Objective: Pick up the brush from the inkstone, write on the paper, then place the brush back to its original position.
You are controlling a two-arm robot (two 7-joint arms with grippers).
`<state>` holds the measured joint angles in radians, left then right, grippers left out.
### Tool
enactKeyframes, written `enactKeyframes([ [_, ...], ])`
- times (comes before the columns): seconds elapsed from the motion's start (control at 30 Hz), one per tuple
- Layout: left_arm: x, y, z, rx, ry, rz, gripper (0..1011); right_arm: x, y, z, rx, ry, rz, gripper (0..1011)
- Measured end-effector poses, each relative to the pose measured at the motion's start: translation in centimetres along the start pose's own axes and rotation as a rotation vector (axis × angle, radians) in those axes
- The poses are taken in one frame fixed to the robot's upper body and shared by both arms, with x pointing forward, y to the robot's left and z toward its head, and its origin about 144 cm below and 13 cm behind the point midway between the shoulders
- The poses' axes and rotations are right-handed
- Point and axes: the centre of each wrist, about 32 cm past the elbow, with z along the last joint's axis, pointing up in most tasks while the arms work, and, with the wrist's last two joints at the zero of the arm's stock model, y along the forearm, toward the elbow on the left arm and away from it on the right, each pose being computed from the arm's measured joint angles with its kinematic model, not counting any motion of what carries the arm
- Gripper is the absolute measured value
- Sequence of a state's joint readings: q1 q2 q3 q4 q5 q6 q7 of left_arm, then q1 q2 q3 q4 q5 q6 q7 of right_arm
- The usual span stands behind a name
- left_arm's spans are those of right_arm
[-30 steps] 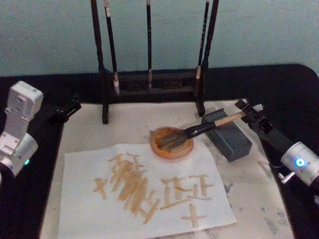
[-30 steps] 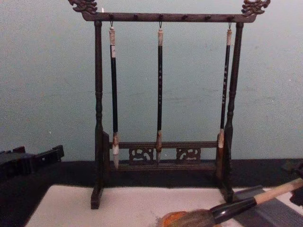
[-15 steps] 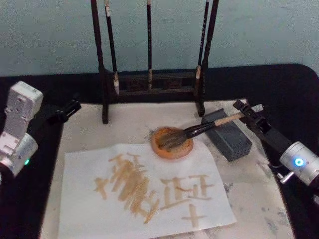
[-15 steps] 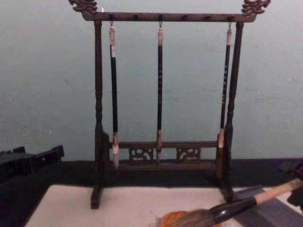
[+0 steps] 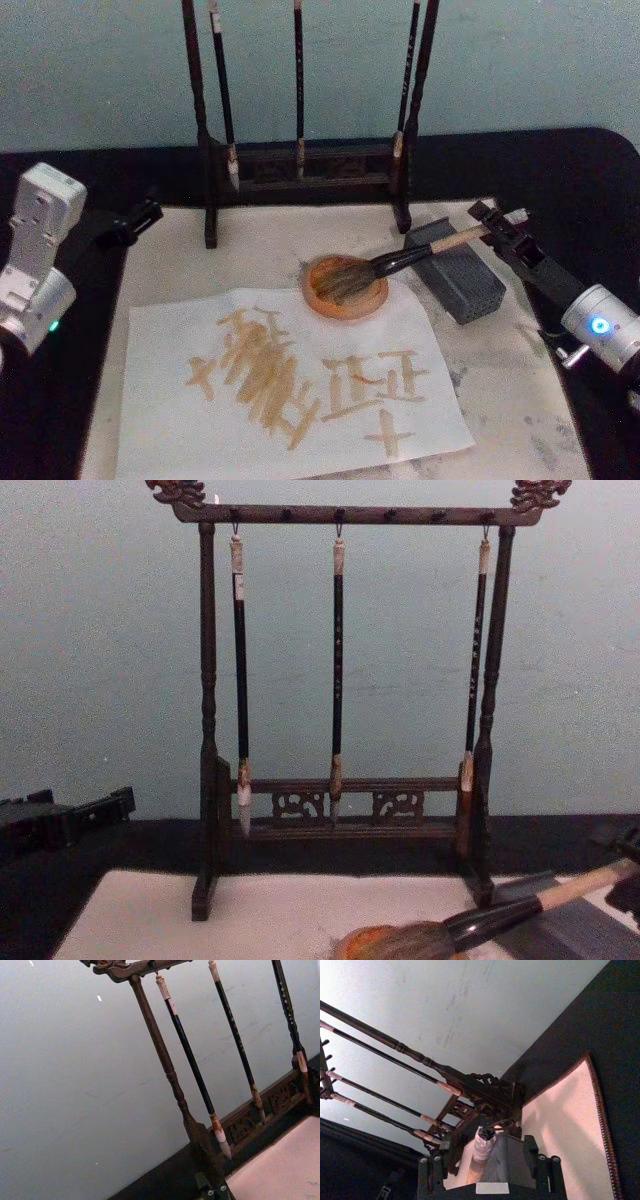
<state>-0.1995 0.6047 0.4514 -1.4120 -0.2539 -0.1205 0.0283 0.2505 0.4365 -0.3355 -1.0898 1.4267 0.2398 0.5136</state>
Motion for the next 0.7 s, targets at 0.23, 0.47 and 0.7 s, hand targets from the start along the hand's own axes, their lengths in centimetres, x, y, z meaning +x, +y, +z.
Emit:
enactKeyframes([
  [0.23,0.0,0.0,0.0,0.0,0.0,0.0,1002,-0.01,-0.01,0.01,0.001,0.0,0.0,751],
  [0.47,0.0,0.0,0.0,0.0,0.0,0.0,1002,-0.01,-0.01,0.02,0.002,-0.001,-0.001,504],
  [0.7,0.0,0.0,0.0,0.0,0.0,0.0,1002,-0.01,-0.01,0.02,0.002,-0.002,-0.001,276],
])
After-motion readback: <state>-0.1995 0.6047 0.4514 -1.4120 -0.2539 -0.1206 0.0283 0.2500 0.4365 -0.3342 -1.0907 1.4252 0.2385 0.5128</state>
